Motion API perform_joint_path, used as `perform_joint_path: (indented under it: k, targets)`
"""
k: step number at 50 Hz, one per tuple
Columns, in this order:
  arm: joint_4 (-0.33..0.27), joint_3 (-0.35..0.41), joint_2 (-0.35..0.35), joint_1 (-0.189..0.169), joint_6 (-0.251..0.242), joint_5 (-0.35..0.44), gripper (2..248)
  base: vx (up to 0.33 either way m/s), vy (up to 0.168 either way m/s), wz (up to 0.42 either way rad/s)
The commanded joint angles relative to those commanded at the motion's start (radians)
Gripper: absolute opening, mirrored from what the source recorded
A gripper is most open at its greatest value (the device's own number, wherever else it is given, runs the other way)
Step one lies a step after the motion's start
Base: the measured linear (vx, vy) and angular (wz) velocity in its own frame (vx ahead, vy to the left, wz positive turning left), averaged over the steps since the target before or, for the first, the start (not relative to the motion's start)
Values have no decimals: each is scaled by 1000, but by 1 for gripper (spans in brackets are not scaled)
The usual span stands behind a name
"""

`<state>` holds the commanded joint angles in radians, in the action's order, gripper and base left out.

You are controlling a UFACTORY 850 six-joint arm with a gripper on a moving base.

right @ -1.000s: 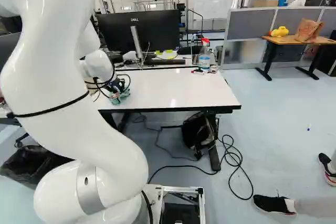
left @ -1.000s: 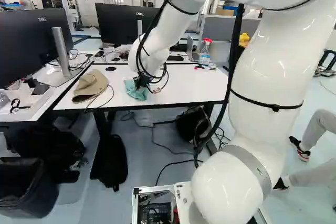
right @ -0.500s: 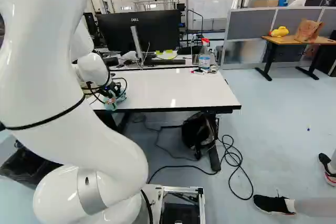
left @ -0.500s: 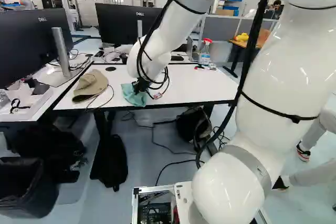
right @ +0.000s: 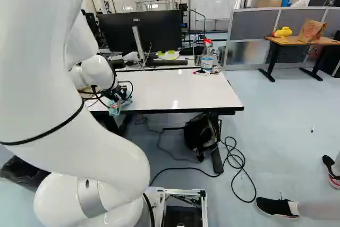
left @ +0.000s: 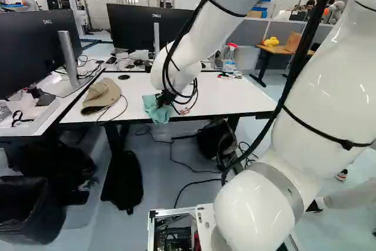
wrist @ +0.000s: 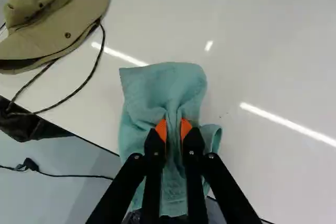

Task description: Clean the table with the green towel

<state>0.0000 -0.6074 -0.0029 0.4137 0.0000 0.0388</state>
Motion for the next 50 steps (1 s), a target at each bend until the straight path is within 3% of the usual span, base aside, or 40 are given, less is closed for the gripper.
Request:
perform_joint_path:
  k: [26, 50]
  targets:
    - [0, -112, -105, -52, 0, 0, 50, 0, 0, 0]
    - [0, -96, -52, -56, 0, 0, 50, 0, 0, 0]
